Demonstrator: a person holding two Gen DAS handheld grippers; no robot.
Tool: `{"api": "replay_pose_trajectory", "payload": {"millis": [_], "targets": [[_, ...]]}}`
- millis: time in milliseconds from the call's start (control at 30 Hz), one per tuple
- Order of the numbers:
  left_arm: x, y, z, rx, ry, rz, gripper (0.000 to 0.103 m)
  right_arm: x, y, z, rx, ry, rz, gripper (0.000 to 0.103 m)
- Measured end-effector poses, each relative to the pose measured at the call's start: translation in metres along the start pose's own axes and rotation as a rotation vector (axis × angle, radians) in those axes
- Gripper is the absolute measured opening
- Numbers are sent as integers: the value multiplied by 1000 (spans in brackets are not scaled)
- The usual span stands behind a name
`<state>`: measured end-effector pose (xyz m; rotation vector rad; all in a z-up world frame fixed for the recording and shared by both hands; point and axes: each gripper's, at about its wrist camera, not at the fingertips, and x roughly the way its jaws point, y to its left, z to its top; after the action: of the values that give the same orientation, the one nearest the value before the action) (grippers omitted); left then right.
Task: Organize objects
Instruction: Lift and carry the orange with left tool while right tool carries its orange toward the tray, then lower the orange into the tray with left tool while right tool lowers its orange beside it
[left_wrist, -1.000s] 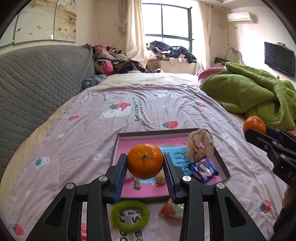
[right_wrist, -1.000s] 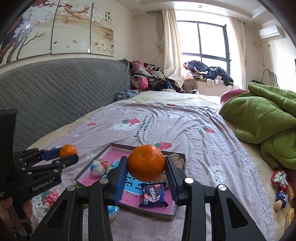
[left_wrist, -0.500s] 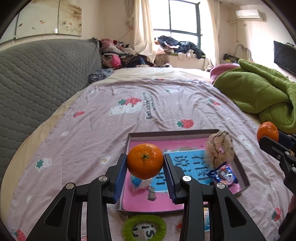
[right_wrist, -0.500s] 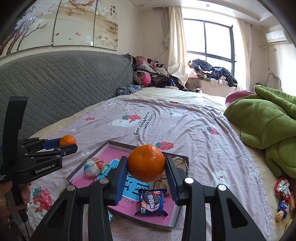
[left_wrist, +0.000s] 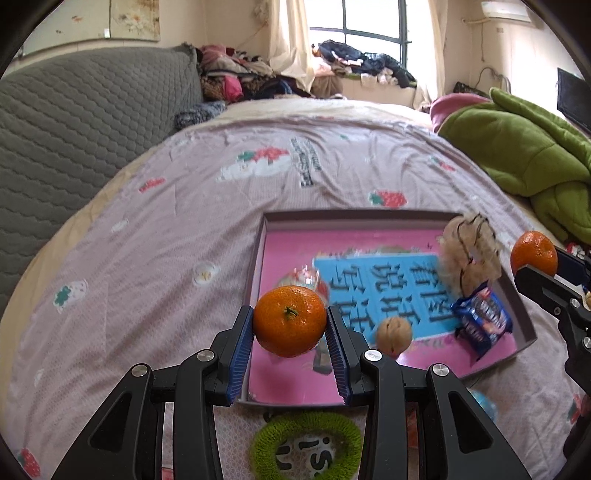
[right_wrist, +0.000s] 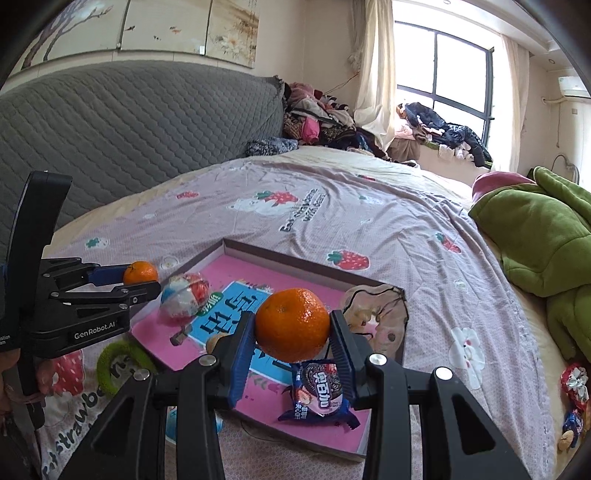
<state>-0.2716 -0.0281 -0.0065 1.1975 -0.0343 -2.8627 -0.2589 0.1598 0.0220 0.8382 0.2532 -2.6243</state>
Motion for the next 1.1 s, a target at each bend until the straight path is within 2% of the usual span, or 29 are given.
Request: {"api": "replay_pose_trajectory", "payload": {"millis": [200,467,1100], "targets": [[17,0,-12,7,47,-3,40,17,10,-9,-29,38,12,40],[30,-4,-18,11,97,-46,40,36,19,-19,-38,84,39,40],[46,-11,-25,28,148,-50,40,66,14,-38,31,213,110,41]]}}
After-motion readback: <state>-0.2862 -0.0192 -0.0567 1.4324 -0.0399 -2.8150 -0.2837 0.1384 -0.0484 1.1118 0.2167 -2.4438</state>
